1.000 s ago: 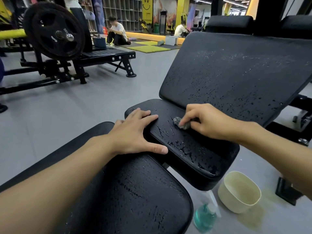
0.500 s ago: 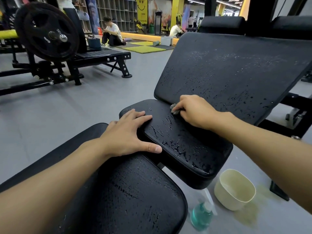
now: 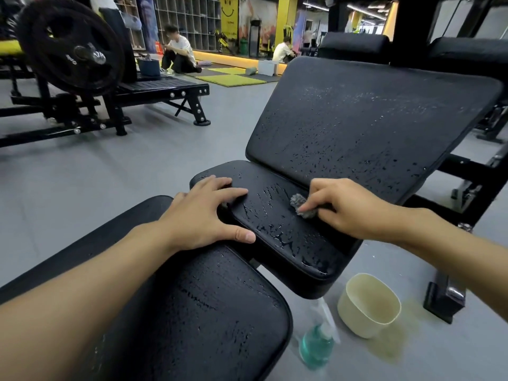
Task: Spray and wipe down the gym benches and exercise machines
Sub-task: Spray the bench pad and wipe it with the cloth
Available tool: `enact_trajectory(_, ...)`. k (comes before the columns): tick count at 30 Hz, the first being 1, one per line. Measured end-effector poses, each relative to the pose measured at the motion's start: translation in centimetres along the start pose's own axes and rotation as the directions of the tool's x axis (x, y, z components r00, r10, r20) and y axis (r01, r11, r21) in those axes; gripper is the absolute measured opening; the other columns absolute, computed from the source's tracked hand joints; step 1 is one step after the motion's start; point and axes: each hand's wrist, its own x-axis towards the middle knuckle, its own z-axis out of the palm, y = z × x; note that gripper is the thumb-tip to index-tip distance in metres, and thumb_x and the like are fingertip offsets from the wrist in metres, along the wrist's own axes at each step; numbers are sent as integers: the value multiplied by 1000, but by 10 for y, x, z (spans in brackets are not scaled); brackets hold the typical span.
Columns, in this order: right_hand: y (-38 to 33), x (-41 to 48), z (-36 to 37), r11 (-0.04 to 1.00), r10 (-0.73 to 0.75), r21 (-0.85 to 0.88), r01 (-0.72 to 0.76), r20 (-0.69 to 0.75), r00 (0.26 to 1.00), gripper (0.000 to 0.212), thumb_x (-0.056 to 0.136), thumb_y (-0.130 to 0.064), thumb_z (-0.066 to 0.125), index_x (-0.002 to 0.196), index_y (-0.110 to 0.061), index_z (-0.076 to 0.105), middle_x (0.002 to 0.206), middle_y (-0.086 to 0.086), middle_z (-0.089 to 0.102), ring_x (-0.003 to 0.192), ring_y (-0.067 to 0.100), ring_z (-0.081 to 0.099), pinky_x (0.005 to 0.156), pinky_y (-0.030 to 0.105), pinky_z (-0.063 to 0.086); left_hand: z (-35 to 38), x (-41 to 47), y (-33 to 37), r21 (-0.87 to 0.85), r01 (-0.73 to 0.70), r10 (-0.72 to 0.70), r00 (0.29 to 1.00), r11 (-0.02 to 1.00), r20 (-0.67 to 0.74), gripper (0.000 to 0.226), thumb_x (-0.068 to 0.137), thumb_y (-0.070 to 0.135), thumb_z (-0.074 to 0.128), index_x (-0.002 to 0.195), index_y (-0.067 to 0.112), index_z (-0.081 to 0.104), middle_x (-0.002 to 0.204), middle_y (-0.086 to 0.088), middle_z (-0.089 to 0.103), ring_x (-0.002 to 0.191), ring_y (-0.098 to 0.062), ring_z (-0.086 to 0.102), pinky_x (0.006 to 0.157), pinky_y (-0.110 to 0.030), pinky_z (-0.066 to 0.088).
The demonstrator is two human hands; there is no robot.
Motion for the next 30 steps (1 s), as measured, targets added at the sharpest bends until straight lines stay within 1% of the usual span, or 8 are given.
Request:
enact_trajectory(3, -2, 27, 7, 999, 54, 6, -54, -63, 997, 36, 84, 1, 58, 93, -28, 78, 92, -17, 58, 92, 14, 63, 87, 39, 51, 2, -1, 4, -22, -48, 48, 999, 999, -16, 121, 33, 110, 32, 141, 55, 44, 155, 23, 32, 148, -5, 16, 116, -56, 27)
enact_trajectory(5, -6, 36, 10, 995, 100, -4, -100, -50, 994, 37, 84, 1, 55, 93, -28, 77, 94, -18, 57, 95, 15, 62, 88, 40, 51, 3, -4, 6, -51, -46, 47, 999, 998, 14, 128, 33, 110, 30, 146, 50, 41, 160, 20, 27, 151, -6, 11, 118, -57, 24)
enact_trajectory(8, -8, 6, 5, 997, 25, 79, -24, -10, 1000, 38, 81, 7, 56, 92, -22, 78, 94, -14, 60, 89, 13, 64, 86, 38, 52, 2, -8, 14, -58, 5, 1, 995, 998, 102, 129, 35, 105, 44, 151, 49, 32, 164, 23, 14, 152, -1, -1, 121, -58, 14)
enact_trajectory(11, -11, 1, 6, 997, -9, 76, 9, -9, 1000, 38, 80, 8, 56, 89, -22, 78, 97, -12, 62, 88, 13, 64, 84, 40, 52, 4, -7, 18, -1, 18, -18, 995, 1000, 97, 127, 36, 101, 44, 152, 51, 25, 164, 24, 9, 152, -1, -5, 120, -60, 12)
enact_trajectory(15, -19, 39, 17, 995, 90, 36, -88, -56, 994, 38, 81, 1, 54, 89, -28, 77, 101, -18, 57, 95, 15, 61, 87, 42, 52, 5, -8, 17, -2, 21, -21, 996, 1000, 87, 127, 38, 102, 48, 152, 51, 25, 164, 24, 9, 152, 0, -5, 121, -58, 13)
enact_trajectory(20, -29, -11, 7, 989, 62, 135, -58, -22, 998, 40, 79, 9, 57, 90, -22, 79, 93, -7, 65, 85, 15, 64, 82, 39, 52, 5, -10, 17, -15, 4, -3, 998, 1000, 63, 121, 43, 97, 49, 152, 49, 27, 164, 24, 11, 152, -1, -3, 120, -57, 14)
enact_trajectory(25, -46, 33, 17, 985, 169, 34, -167, -71, 983, 37, 83, -1, 55, 94, -28, 78, 92, -10, 59, 79, 13, 52, 82, 40, 51, 5, -10, 16, -4, 6, -6, 998, 1000, 57, 118, 47, 97, 50, 152, 48, 28, 164, 23, 12, 152, -1, -2, 120, -56, 15)
enact_trajectory(30, -54, -8, 0, 993, 40, 106, -46, 58, 998, 38, 79, 7, 58, 91, -22, 80, 90, -5, 63, 81, 15, 60, 79, 31, 47, 5, -9, 15, -14, 6, -5, 999, 1000, 48, 118, 46, 97, 51, 151, 48, 30, 164, 24, 13, 152, -2, -1, 120, -56, 16)
